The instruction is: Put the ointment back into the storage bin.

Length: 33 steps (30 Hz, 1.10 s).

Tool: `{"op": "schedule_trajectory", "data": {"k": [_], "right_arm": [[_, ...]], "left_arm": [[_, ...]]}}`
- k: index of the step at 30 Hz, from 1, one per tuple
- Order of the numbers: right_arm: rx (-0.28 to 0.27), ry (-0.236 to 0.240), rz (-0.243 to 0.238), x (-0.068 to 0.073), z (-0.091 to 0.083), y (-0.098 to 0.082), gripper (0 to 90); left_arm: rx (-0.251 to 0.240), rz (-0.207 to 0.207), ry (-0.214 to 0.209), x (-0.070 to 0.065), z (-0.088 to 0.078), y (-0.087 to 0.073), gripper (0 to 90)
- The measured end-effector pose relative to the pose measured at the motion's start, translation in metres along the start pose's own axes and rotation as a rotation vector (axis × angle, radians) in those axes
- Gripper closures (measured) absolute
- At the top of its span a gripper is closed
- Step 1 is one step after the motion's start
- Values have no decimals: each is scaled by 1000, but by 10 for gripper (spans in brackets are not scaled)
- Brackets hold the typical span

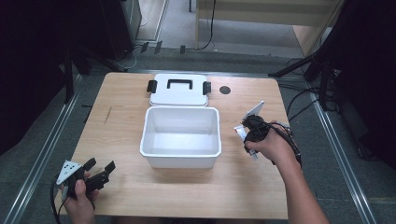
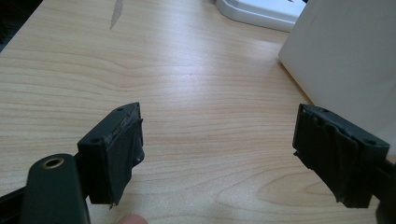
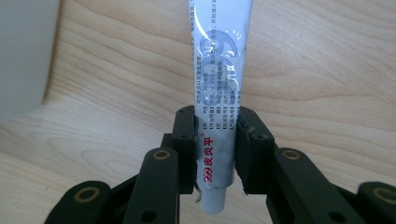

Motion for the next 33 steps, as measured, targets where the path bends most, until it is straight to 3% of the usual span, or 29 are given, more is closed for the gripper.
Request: {"op": "schedule_trajectory", "data": {"k": [18, 26, 33], "right_arm": [[-59, 39, -56, 32, -54, 22, 728], [-80, 43, -82, 49, -73, 34, 728], [-87, 55, -110, 63, -78, 41, 728]], "left_arm": [[10, 4, -5, 0, 0, 0, 169], [10, 1, -4, 0, 1, 0, 169], [12, 0, -5, 0, 1, 0, 169]]}}
Point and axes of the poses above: each handheld gripper's, and its own axes: z roughly forward along the jaws, y roughly out of its top, x roughly to its left, the point moved 7 cm from there along z, roughly forward along the jaws, and after that the axes turned 10 degrees about y, right-handed, at the moved point
